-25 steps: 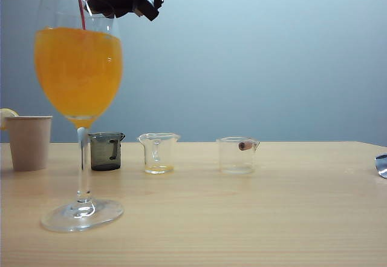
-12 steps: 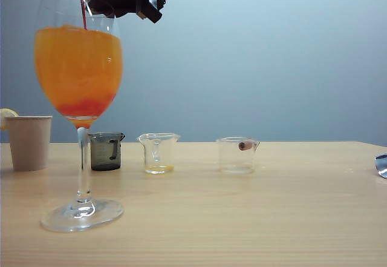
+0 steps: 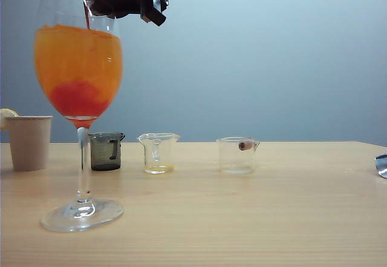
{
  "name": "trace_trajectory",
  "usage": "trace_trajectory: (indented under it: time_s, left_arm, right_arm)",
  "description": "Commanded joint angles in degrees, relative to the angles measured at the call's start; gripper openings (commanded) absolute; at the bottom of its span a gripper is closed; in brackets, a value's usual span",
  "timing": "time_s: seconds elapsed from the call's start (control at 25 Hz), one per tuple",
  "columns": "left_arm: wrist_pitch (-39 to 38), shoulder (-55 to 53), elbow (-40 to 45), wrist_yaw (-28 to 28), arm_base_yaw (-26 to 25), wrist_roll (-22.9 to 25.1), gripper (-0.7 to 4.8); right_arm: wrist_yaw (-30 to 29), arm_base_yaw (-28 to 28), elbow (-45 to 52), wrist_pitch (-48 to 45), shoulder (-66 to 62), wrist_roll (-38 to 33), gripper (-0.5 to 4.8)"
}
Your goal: Pick up the fourth measuring cup from the left, pour the grenadine inside into the goblet, and finally put the measuring cup back in its original place.
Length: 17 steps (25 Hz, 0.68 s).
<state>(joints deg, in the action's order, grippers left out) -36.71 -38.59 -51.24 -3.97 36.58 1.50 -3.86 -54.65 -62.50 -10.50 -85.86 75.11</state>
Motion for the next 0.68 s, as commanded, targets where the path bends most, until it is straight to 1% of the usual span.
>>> trace_trajectory:
  time_s: [0.04, 0.44, 0.68]
  left_arm:
    - [0.52, 0.13, -0.26, -0.37, -0.11, 0.02, -0.05]
    - [0.44, 0.13, -0.26, -1.46, -0.11, 0.04, -0.05]
    - [0.33, 0.13, -0.26, -1.46, -0.11, 0.02, -0.05]
  right_arm:
    - [0.15, -0.07, -0.50, -1.79, 0.44, 0.15, -0.01]
    - [0.15, -0.07, -0.50, -1.77, 0.44, 0.52, -0.01]
    - [1.38, -0.07, -0.50, -1.77, 0.44, 3.08, -0.01]
